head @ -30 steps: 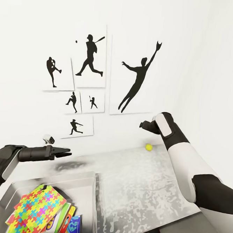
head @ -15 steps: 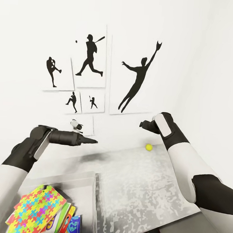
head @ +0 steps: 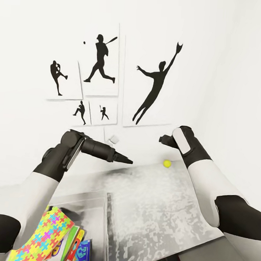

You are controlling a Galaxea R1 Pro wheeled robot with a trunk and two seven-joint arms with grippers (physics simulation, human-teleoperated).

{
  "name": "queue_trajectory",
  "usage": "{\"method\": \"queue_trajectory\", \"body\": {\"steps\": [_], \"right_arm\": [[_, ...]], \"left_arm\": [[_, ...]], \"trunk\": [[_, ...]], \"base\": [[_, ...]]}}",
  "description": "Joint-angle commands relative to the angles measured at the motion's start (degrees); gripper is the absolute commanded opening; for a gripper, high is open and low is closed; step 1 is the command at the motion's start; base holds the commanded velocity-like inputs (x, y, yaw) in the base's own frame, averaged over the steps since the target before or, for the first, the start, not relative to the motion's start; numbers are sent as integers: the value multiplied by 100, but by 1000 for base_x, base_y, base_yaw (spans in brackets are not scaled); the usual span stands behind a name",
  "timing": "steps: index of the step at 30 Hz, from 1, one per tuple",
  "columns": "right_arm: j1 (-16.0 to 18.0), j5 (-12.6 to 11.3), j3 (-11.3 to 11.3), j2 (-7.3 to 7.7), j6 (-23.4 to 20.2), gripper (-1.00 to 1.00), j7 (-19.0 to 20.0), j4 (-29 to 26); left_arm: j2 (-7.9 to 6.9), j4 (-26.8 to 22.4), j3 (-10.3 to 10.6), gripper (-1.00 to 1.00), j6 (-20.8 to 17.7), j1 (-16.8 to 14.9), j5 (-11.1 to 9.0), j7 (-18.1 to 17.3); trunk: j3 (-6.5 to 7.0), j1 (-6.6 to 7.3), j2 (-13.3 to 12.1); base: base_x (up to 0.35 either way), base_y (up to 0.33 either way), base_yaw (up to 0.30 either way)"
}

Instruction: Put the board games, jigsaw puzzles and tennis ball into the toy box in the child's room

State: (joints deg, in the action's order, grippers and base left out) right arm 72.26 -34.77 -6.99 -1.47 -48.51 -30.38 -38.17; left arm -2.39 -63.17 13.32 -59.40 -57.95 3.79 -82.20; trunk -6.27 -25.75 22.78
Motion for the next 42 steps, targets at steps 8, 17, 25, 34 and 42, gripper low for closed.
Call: {"method": "queue_trajectory", "body": {"steps": [8, 17, 25, 34, 42], "right_arm": [[7, 155, -10, 0, 7, 100, -56, 18], [123, 172, -5, 13, 2, 100, -56, 28], [580, 189, -8, 18, -33, 100, -56, 241], [690, 220, -5, 434, -17, 100, -43, 628], [701, 221, 18, 542, -56, 100, -30, 676]], "left_arm": [[23, -3, -5, 100, -60, -14, 168, -54], [26, -63, -9, 100, -60, -88, 205, -59], [421, -68, 12, 100, -60, -525, 226, -70], [956, 27, 23, 100, -60, -817, 632, -29], [1004, 69, 14, 100, -60, -957, 888, -31]], "trunk": [[-87, -4, 14], [-171, -4, 14], [-247, -4, 14], [-331, -4, 14], [-407, -4, 14]], "base": [[0, 0, 0], [0, 0, 0], [0, 0, 0], [0, 0, 0], [0, 0, 0]]}}
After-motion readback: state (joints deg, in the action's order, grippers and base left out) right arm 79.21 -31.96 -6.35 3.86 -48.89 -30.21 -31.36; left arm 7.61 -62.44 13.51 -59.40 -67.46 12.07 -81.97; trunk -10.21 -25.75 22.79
